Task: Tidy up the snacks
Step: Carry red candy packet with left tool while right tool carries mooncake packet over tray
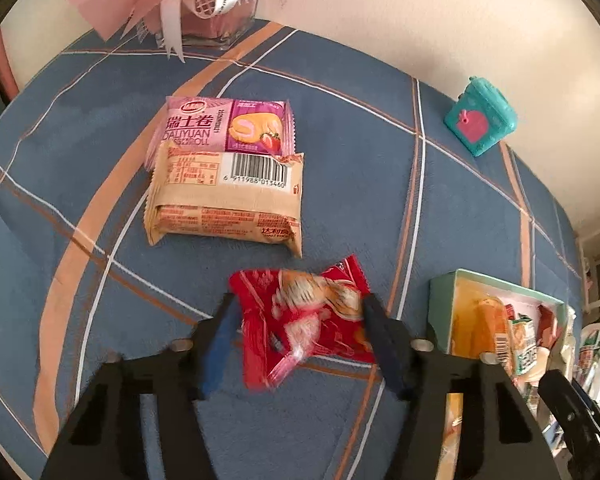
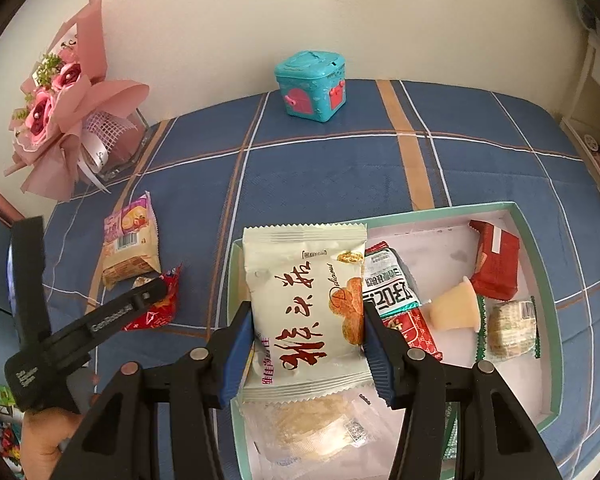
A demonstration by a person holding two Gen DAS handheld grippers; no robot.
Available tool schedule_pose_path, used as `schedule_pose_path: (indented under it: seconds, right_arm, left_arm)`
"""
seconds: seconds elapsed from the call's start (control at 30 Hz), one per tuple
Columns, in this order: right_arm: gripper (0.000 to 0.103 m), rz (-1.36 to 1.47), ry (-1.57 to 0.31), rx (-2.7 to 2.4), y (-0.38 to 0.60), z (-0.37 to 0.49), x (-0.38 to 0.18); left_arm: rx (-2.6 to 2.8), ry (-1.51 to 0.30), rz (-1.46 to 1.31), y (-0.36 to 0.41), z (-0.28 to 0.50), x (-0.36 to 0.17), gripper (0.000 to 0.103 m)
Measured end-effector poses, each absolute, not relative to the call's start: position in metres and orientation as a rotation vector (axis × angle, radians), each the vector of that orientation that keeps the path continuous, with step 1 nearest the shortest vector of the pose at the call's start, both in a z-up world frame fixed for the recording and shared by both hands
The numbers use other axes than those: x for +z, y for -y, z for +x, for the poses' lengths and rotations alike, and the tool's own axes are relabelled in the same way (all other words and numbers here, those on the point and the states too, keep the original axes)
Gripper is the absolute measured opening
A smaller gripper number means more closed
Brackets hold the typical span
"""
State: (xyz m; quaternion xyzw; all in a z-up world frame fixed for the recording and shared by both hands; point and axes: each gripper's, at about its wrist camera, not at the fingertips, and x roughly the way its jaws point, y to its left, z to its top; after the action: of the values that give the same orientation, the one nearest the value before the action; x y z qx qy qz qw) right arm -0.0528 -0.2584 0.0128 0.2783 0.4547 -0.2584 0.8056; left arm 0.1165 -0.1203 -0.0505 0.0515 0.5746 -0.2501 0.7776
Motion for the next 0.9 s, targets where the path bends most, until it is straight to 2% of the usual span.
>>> schedule_pose_path:
  seconds: [0.23, 0.43, 0.63, 0.9]
  right_arm:
    - [0.055, 0.640, -0.975, -0.584, 0.271, -0.065, 0.010]
    - [0.055, 0.671, -0.973, -0.659, 0.291, -0.087, 0.010]
    - [0.055, 0.737, -0.983, -0.738, 0.314, -0.117, 0.003]
    - [0.055, 0.758, -0.956, -0.804, 0.329, -0.150, 0.012]
  left_arm:
    - [-0.542, -1.217, 0.126, 0.117, 0.111, -0.038, 0.055]
    - [-0.608, -1.163, 0.126, 0.126, 0.095, -0.011, 0.055]
    - [-0.787, -1.116, 0.192, 0.165, 0.049, 0.015, 0.055]
    - [-0.969, -1.127, 0.322, 0.204, -0.022, 0.008, 0.055]
